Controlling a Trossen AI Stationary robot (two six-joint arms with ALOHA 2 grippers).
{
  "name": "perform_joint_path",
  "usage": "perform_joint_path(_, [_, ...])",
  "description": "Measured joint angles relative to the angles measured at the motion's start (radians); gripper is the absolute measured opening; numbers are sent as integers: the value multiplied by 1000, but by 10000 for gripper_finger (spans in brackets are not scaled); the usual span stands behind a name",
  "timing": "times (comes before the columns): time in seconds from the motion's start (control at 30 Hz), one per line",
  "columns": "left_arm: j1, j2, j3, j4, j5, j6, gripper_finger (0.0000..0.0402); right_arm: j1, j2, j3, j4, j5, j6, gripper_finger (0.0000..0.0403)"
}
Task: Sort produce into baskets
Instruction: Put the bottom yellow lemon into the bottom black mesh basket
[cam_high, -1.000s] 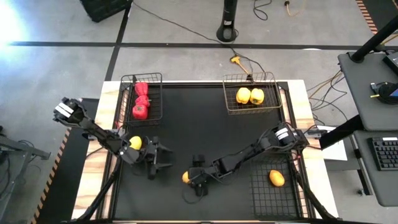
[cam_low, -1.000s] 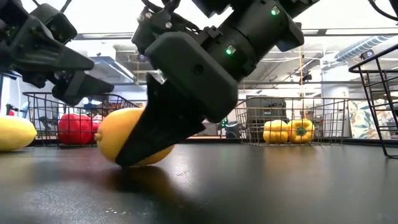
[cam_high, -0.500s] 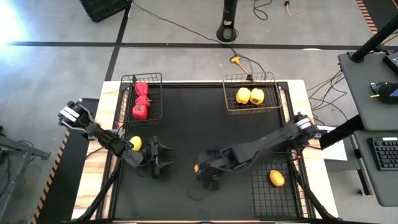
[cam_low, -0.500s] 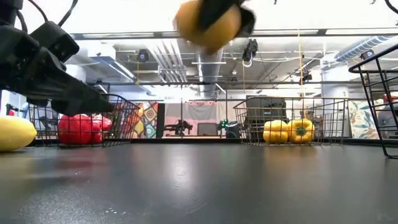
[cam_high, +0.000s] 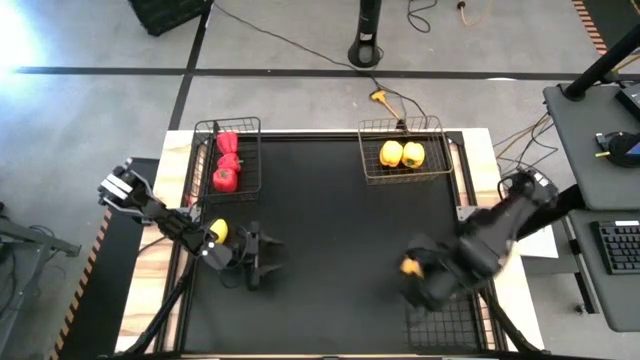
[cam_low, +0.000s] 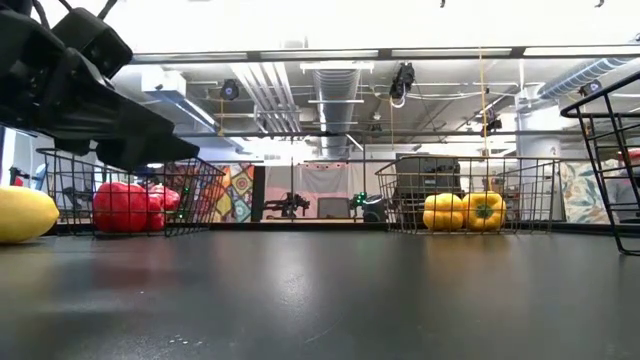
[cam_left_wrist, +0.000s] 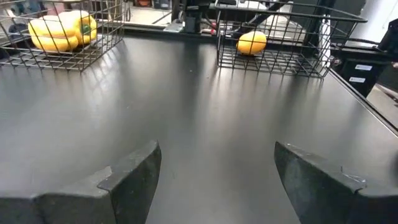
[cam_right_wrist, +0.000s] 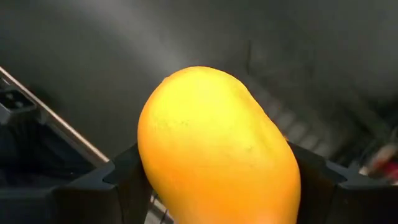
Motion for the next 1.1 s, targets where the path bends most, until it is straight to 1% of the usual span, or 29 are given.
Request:
perform_joint_path(0.1, [0,3,8,0,0,9,295,106,-14,-85,21,-17,179,265])
perform_joint_path(0.2, [0,3,16,-1,1,21,295,193,-7,-169,54,-63,316,265])
perform_joint_path(0.3, [0,3,28,-1,1,29,295,245,15,-253,169,-77,360,263])
perform_joint_path(0.4, [0,3,40,0,2,53,295,258,45,-319,235,-99,340,267])
perform_joint_path(0.53, [0,5,48,-1,3,80,295,253,79,-358,253,-179,248,268])
perform_joint_path(0.6, [0,5,49,-1,3,97,295,251,92,-369,247,-193,206,265])
perform_joint_path(0.77, [3,5,52,-1,2,133,295,245,112,-400,247,-170,108,268])
perform_joint_path(0.87, [5,5,52,-1,2,136,295,237,129,-419,247,-153,89,274])
perform_joint_path(0.97, [5,5,52,-1,-1,136,295,217,143,-428,248,-110,81,275])
perform_joint_path(1.1, [5,5,52,0,-1,126,295,193,145,-432,242,-79,30,277])
